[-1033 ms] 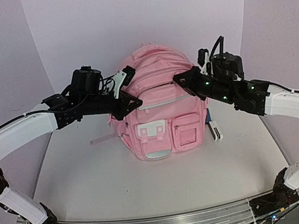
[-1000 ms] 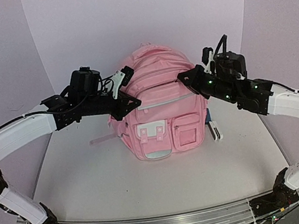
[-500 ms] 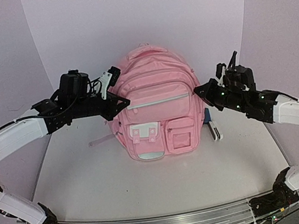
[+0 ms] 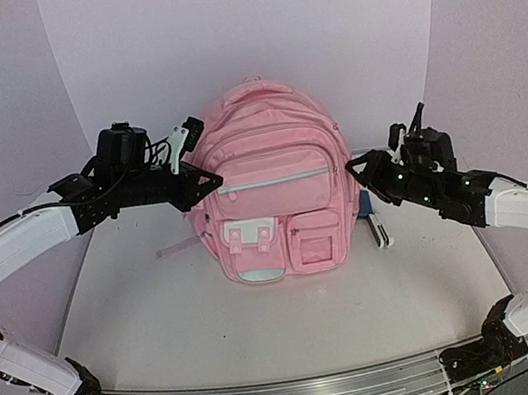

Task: Pack the student bag
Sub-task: Unzip the student bag at the center of the board.

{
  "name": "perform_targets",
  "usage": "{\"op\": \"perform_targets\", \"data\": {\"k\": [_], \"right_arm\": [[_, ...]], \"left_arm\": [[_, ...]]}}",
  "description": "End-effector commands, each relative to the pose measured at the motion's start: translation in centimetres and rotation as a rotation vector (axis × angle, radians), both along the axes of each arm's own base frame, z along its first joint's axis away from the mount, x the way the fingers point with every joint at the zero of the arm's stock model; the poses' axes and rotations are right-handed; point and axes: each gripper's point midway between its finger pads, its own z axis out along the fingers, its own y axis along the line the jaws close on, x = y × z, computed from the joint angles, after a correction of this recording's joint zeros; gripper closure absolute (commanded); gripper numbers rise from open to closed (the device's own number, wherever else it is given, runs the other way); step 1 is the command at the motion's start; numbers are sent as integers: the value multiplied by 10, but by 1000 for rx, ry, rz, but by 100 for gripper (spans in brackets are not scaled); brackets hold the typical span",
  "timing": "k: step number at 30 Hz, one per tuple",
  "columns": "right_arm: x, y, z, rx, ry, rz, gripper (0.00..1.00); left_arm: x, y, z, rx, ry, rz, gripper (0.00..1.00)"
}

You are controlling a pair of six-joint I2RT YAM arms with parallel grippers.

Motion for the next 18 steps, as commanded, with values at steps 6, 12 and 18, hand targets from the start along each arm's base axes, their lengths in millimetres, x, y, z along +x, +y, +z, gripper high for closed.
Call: {"op": "perform_targets", "data": {"k": [6, 12, 18], "right_arm": [[10, -86, -24, -237, 76, -182, 25], [23, -107, -91, -362, 217, -184, 12], [34, -102, -146, -488, 324, -99, 7]], "left_arm": [[-11, 16, 0, 8, 80, -8, 100], [-14, 14, 3, -7, 88, -26, 98], [-17, 4, 5, -28, 116, -81, 81]]}}
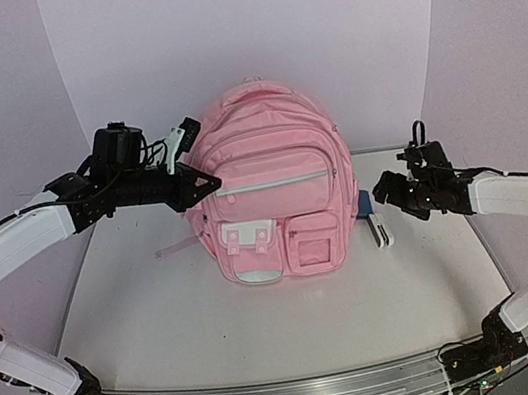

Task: Pack the student bag
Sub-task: Unzip the student bag at the center of the board, then pick up the stationery from the center of the board.

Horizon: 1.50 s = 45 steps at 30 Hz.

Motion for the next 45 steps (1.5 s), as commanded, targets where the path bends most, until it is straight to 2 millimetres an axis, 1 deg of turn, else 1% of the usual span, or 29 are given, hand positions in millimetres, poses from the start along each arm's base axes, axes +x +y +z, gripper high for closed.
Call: {"op": "perform_targets", "data": {"k": [1, 4, 7, 9, 12, 18, 21, 26, 29, 31, 33, 36, 38, 40, 41, 42, 45], "right_arm": [[3, 5, -35, -92, 86, 86, 6], [6, 4, -58, -128, 140, 100, 5], [6, 4, -83, -159, 199, 106, 5], [7, 3, -94, -177, 223, 109, 7], [9, 3, -104, -192, 244, 111, 11], [12, 5, -111, -198, 255, 123, 29], [12, 5, -116, -205, 265, 125, 43], [11, 4, -122, -214, 275, 124, 55], [12, 3, -117, -210, 263, 115, 74], [12, 3, -104, -193, 236, 104, 81], [12, 4, -83, -169, 192, 96, 87], [10, 6, -32, -123, 94, 105, 91], [8, 9, 11, -91, 7, 126, 93], [3, 18, 61, -40, -99, 182, 94], [-1, 23, 83, -17, -146, 217, 94], [-7, 29, 109, 13, -203, 259, 94], [-24, 51, 181, 86, -362, 398, 94]], "left_arm": [[-9, -2, 4, -4, 70, -46, 78], [-9, -9, 4, -7, 80, -78, 71], [-8, -14, 9, -12, 75, -102, 66], [-7, -16, 14, -18, 60, -113, 62], [-7, -18, 22, -26, 38, -125, 57], [-7, -24, 32, -41, 29, -153, 53], [-7, -29, 32, -30, 13, -180, 51], [-11, -39, 30, -23, 15, -213, 50], [-15, -43, 28, -20, 21, -231, 50], [-19, -45, 28, -24, 19, -244, 51], [-23, -46, 28, -26, 16, -255, 51], [-28, -46, 26, -21, 25, -270, 52], [-31, -46, 24, -19, 31, -280, 54], [-36, -46, 23, -16, 37, -292, 56], [-38, -45, 22, -17, 39, -299, 58], [-41, -45, 22, -17, 40, -307, 59], [-49, -45, 23, -21, 36, -329, 71]]}}
